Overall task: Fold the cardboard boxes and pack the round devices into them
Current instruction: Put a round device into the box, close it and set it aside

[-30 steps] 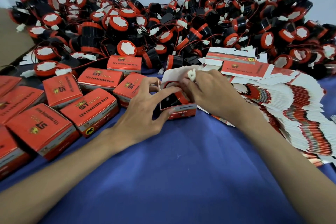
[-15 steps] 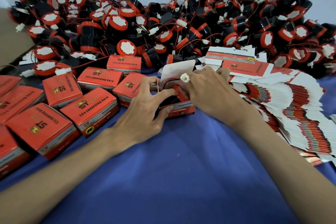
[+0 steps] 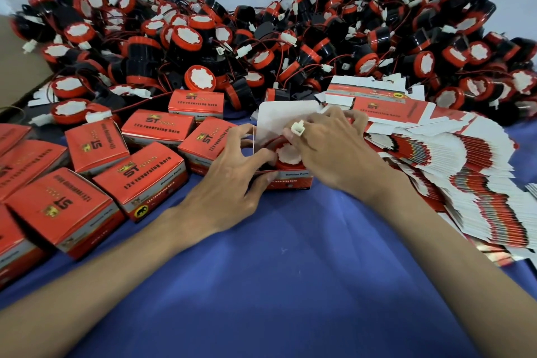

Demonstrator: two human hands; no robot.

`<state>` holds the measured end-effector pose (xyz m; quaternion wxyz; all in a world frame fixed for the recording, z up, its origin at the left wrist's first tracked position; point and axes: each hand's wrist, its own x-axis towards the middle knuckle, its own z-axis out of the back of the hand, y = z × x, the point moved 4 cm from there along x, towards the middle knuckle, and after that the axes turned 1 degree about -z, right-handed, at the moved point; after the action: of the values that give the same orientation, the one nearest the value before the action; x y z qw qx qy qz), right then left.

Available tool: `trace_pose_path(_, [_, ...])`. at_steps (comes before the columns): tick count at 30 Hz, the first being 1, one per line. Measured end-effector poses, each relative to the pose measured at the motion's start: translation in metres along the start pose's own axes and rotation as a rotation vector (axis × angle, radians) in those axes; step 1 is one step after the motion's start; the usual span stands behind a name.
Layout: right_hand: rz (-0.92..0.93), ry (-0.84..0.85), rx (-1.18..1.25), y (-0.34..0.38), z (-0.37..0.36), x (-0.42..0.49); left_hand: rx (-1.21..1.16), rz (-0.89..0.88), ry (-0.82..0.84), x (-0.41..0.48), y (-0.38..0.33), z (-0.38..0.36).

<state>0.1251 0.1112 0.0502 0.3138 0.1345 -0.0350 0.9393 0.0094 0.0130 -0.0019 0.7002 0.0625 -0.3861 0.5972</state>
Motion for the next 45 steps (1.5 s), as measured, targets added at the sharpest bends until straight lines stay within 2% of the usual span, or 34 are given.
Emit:
trace_pose_path(3, [-0.028,-0.038,-0.007,0.003,-0.001,-0.001,0.0,0.002,0.01,0.001,0.0,0.0])
trace_pose_path(9, [-0.201,-0.265,0.097,-0.009,-0.001,0.001,0.006,-0.018,-0.005,0.0,-0.001,-0.001])
trace_pose_path(14, [-0.118,-0.416,0.111,-0.003,0.002,-0.006,0.028,-0.035,-0.015,0.0,0.0,0.0])
trace_pose_path(17, [0.028,-0.335,0.06,0.0,0.0,-0.006,0.052,-0.003,-0.032,-0.001,0.0,0.0])
trace_pose_path(20, [0.114,-0.101,-0.014,-0.005,-0.005,-0.003,0.081,0.036,-0.05,-0.001,0.001,0.001])
trace_pose_path(22, [0.169,0.025,0.019,-0.009,-0.004,-0.001,0.096,0.044,-0.052,-0.001,0.0,0.002])
trace_pose_path(24, [0.188,0.069,0.11,-0.015,0.003,0.0,0.105,0.038,-0.05,-0.002,-0.001,0.002])
trace_pose_path(27, [0.17,-0.003,0.192,-0.019,0.015,0.003,0.108,0.034,-0.057,-0.001,-0.002,0.003])
trace_pose_path(34, [0.123,-0.254,-0.234,0.003,0.005,-0.009,0.095,0.034,-0.034,-0.001,-0.003,0.002])
trace_pose_path(36, [0.117,-0.196,-0.287,0.006,0.003,-0.01,0.091,0.04,-0.031,-0.001,-0.003,0.003])
trace_pose_path(40, [0.159,-0.05,-0.223,-0.001,0.003,-0.007,0.091,0.038,-0.031,-0.001,-0.002,0.003])
trace_pose_path(45, [0.149,-0.313,-0.178,0.003,0.02,-0.01,0.062,0.016,-0.033,-0.001,-0.001,0.003])
